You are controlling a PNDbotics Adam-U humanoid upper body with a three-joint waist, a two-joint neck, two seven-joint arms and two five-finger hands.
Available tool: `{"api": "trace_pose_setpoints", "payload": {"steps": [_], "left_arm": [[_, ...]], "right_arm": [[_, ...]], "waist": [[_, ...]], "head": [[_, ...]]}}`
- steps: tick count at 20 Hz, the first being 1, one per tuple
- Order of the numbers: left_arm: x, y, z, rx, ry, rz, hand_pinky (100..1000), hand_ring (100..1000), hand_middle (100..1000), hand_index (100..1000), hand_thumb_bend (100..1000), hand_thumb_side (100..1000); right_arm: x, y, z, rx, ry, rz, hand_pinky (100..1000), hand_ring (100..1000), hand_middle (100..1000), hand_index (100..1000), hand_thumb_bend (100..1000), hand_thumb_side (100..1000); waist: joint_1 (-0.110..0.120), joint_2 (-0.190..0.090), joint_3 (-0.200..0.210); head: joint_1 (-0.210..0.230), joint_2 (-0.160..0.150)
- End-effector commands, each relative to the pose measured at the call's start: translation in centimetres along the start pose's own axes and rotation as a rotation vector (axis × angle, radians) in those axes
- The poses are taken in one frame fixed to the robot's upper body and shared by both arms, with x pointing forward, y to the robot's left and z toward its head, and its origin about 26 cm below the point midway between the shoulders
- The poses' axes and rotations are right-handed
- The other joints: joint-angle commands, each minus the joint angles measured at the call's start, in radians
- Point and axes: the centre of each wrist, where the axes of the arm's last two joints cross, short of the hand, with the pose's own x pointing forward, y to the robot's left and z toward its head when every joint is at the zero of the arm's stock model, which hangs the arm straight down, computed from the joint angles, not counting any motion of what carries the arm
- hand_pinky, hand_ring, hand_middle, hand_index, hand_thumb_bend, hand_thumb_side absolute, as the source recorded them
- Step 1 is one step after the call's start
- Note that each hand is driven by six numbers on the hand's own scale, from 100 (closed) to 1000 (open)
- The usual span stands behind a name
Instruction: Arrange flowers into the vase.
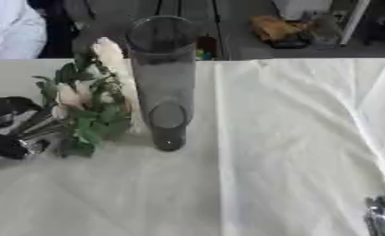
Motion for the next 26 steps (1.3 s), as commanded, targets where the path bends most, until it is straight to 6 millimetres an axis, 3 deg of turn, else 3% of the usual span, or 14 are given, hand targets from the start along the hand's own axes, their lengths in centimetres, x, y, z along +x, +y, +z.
{"api": "trace_pose_setpoints", "payload": {"steps": [1,9,14,22,26], "left_arm": [[-0.85,0.91,-0.06,0.035,0.038,-0.013,813,944,987,1000,353,704],[-1.19,0.59,-0.63,0.05,0.091,0.008,810,940,1000,1000,336,701],[-1.09,1.14,-0.14,0.093,0.108,0.039,810,938,990,1000,254,713],[-1.31,0.89,-0.54,0.091,0.133,0.046,771,902,956,1000,203,706],[-1.06,0.83,-0.68,0.091,0.127,0.021,753,892,934,1000,237,667]], "right_arm": [[0.34,0.18,-0.57,-0.03,-0.045,-0.037,708,761,616,840,100,970],[0.36,0.25,-0.46,-0.028,-0.04,-0.038,710,762,614,839,100,971],[0.37,0.25,-0.38,-0.025,-0.037,-0.038,711,763,613,840,100,972],[0.4,0.33,-0.28,-0.022,-0.029,-0.043,712,766,611,841,100,973],[0.41,0.38,-0.26,-0.026,-0.024,-0.044,712,766,611,841,100,973]], "waist": [[0.001,-0.015,-0.002],[0.0,-0.006,-0.004],[-0.001,-0.005,-0.001],[-0.001,-0.004,-0.003],[0.002,-0.002,-0.006]], "head": [[0.003,-0.016],[0.005,-0.024],[0.004,-0.022],[0.008,-0.027],[0.009,-0.028]]}}
